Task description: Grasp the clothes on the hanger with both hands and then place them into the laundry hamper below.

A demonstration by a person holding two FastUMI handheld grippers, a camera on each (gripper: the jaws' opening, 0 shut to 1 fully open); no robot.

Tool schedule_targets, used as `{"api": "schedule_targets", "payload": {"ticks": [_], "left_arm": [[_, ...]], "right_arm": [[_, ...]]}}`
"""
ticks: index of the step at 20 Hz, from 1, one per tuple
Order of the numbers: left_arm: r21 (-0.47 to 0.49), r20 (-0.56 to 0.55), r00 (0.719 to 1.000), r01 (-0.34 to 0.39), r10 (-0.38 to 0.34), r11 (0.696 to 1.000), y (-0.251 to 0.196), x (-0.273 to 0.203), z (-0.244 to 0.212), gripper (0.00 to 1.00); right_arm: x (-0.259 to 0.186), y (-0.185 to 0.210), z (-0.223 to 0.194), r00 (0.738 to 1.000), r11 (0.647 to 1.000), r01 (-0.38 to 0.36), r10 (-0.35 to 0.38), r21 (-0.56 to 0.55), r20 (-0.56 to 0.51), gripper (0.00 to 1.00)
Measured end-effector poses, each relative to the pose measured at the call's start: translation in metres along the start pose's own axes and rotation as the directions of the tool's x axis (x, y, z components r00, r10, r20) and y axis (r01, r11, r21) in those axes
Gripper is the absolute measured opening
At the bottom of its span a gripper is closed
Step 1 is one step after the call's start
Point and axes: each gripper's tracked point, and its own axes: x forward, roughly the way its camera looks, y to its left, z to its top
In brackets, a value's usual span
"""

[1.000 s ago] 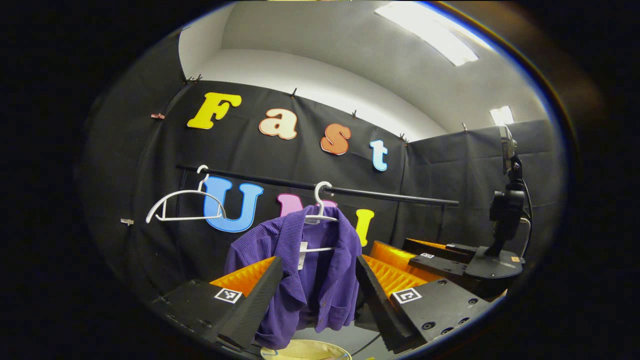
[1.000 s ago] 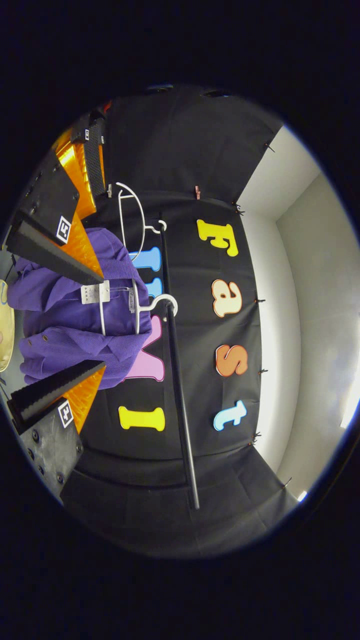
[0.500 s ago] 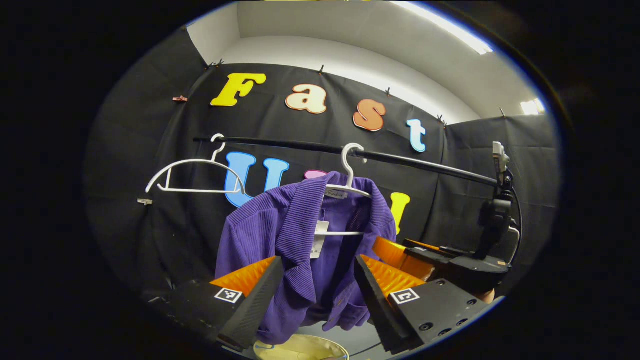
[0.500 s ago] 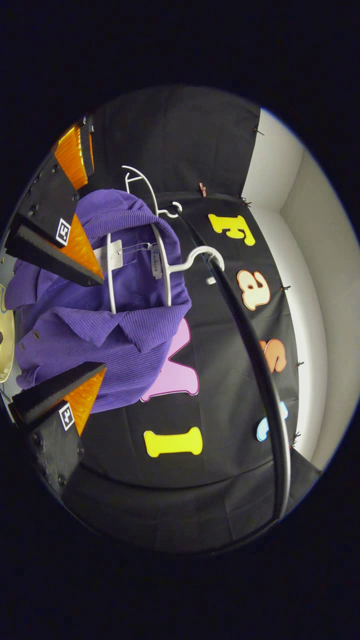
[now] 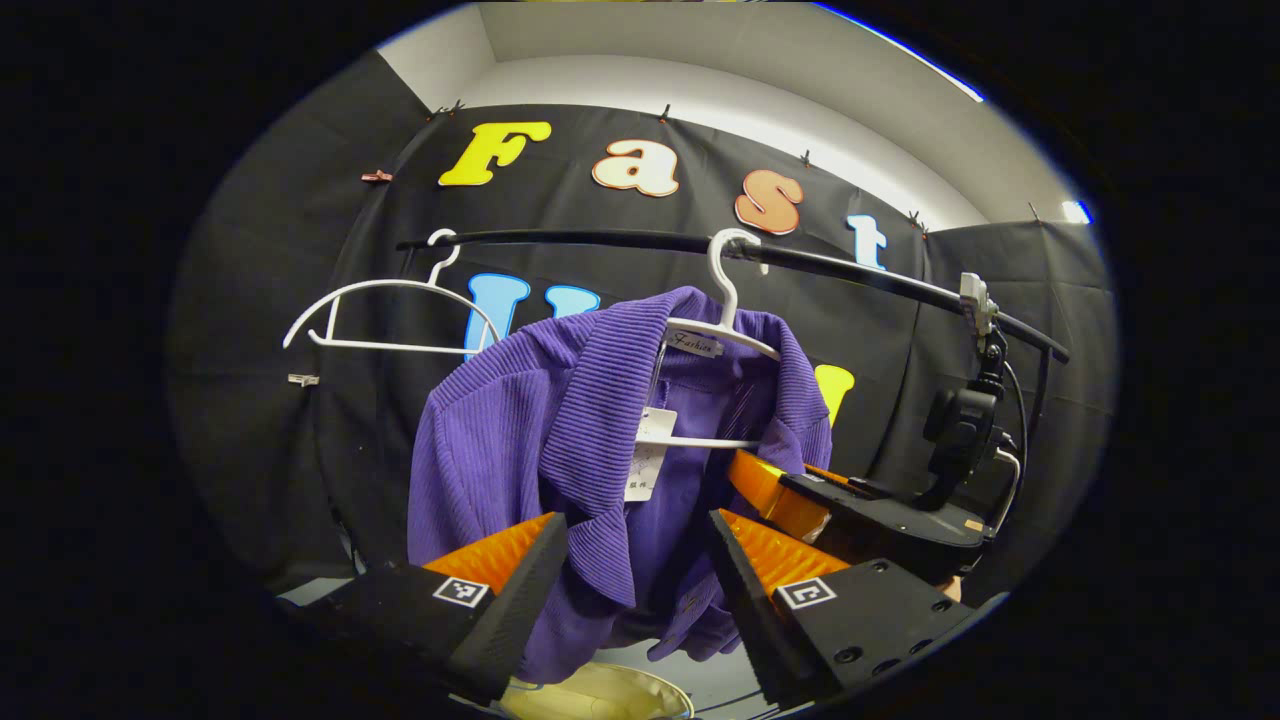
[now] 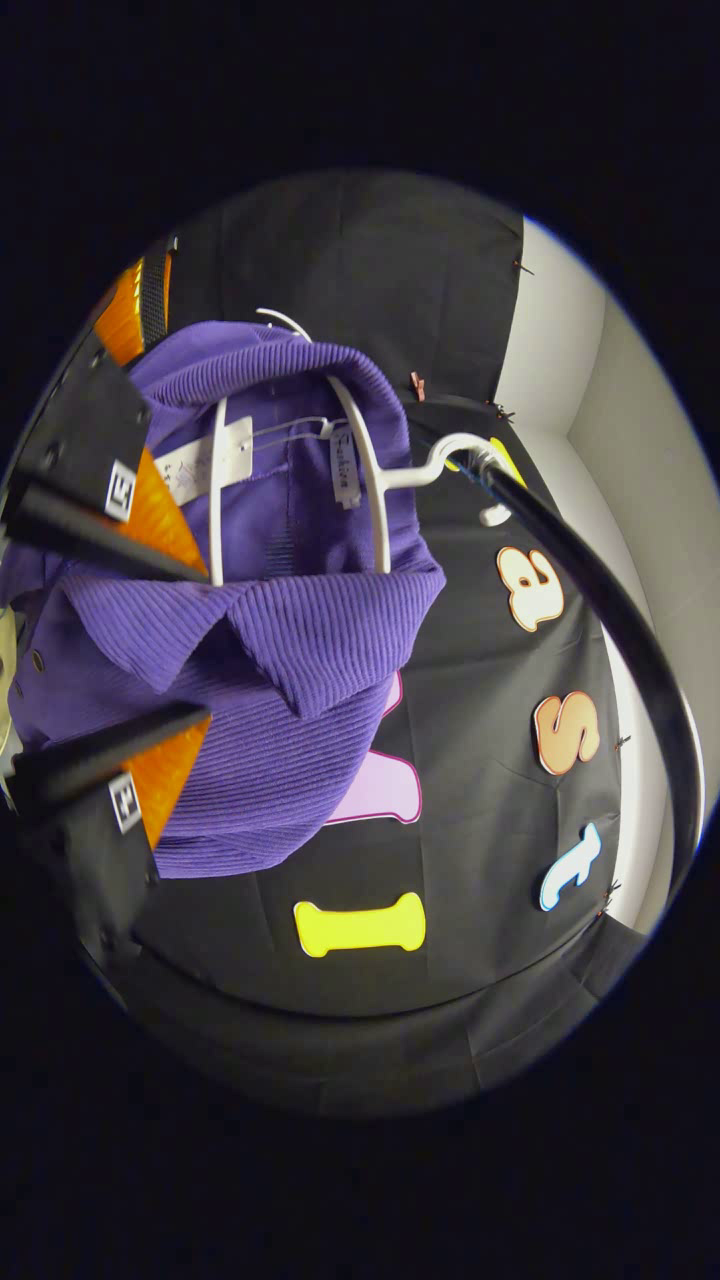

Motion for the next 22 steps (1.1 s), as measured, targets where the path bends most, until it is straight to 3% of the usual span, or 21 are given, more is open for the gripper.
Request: {"api": "schedule_targets", "payload": {"ticks": [1,2,4,9,14,19,22], "left_arm": [[-0.003,-0.004,1.0,-0.016,0.016,1.0,0.003,0.003,-0.001,0.89],[-0.004,-0.005,0.999,-0.035,0.035,0.999,0.007,0.005,-0.005,0.89],[-0.004,-0.003,0.997,-0.074,0.074,0.997,0.014,0.012,-0.009,0.89],[-0.007,-0.034,0.988,-0.153,0.153,0.988,0.021,0.034,-0.036,0.87],[-0.012,0.03,0.989,-0.143,0.143,0.99,0.01,0.064,-0.028,0.87],[-0.048,0.072,0.981,-0.178,0.182,0.983,0.021,0.083,-0.015,0.84],[-0.017,0.058,0.959,-0.275,0.276,0.961,0.045,0.086,-0.014,0.41]], "right_arm": [[0.004,-0.003,0.0,1.0,1.0,0.004,-0.004,0.0,0.005,0.68],[0.016,-0.01,-0.003,1.0,1.0,0.027,-0.027,0.011,0.007,0.36],[0.011,-0.014,-0.002,1.0,0.999,0.006,-0.006,0.045,0.004,0.18],[0.013,-0.015,0.002,1.0,0.999,-0.016,0.015,0.038,0.008,0.18],[0.013,-0.015,0.002,0.999,0.997,-0.044,0.044,0.056,0.003,0.18],[0.012,-0.017,0.004,0.998,0.996,-0.063,0.063,0.067,0.009,0.18],[0.011,-0.018,0.005,0.998,0.996,-0.063,0.062,0.058,0.014,0.18]]}}
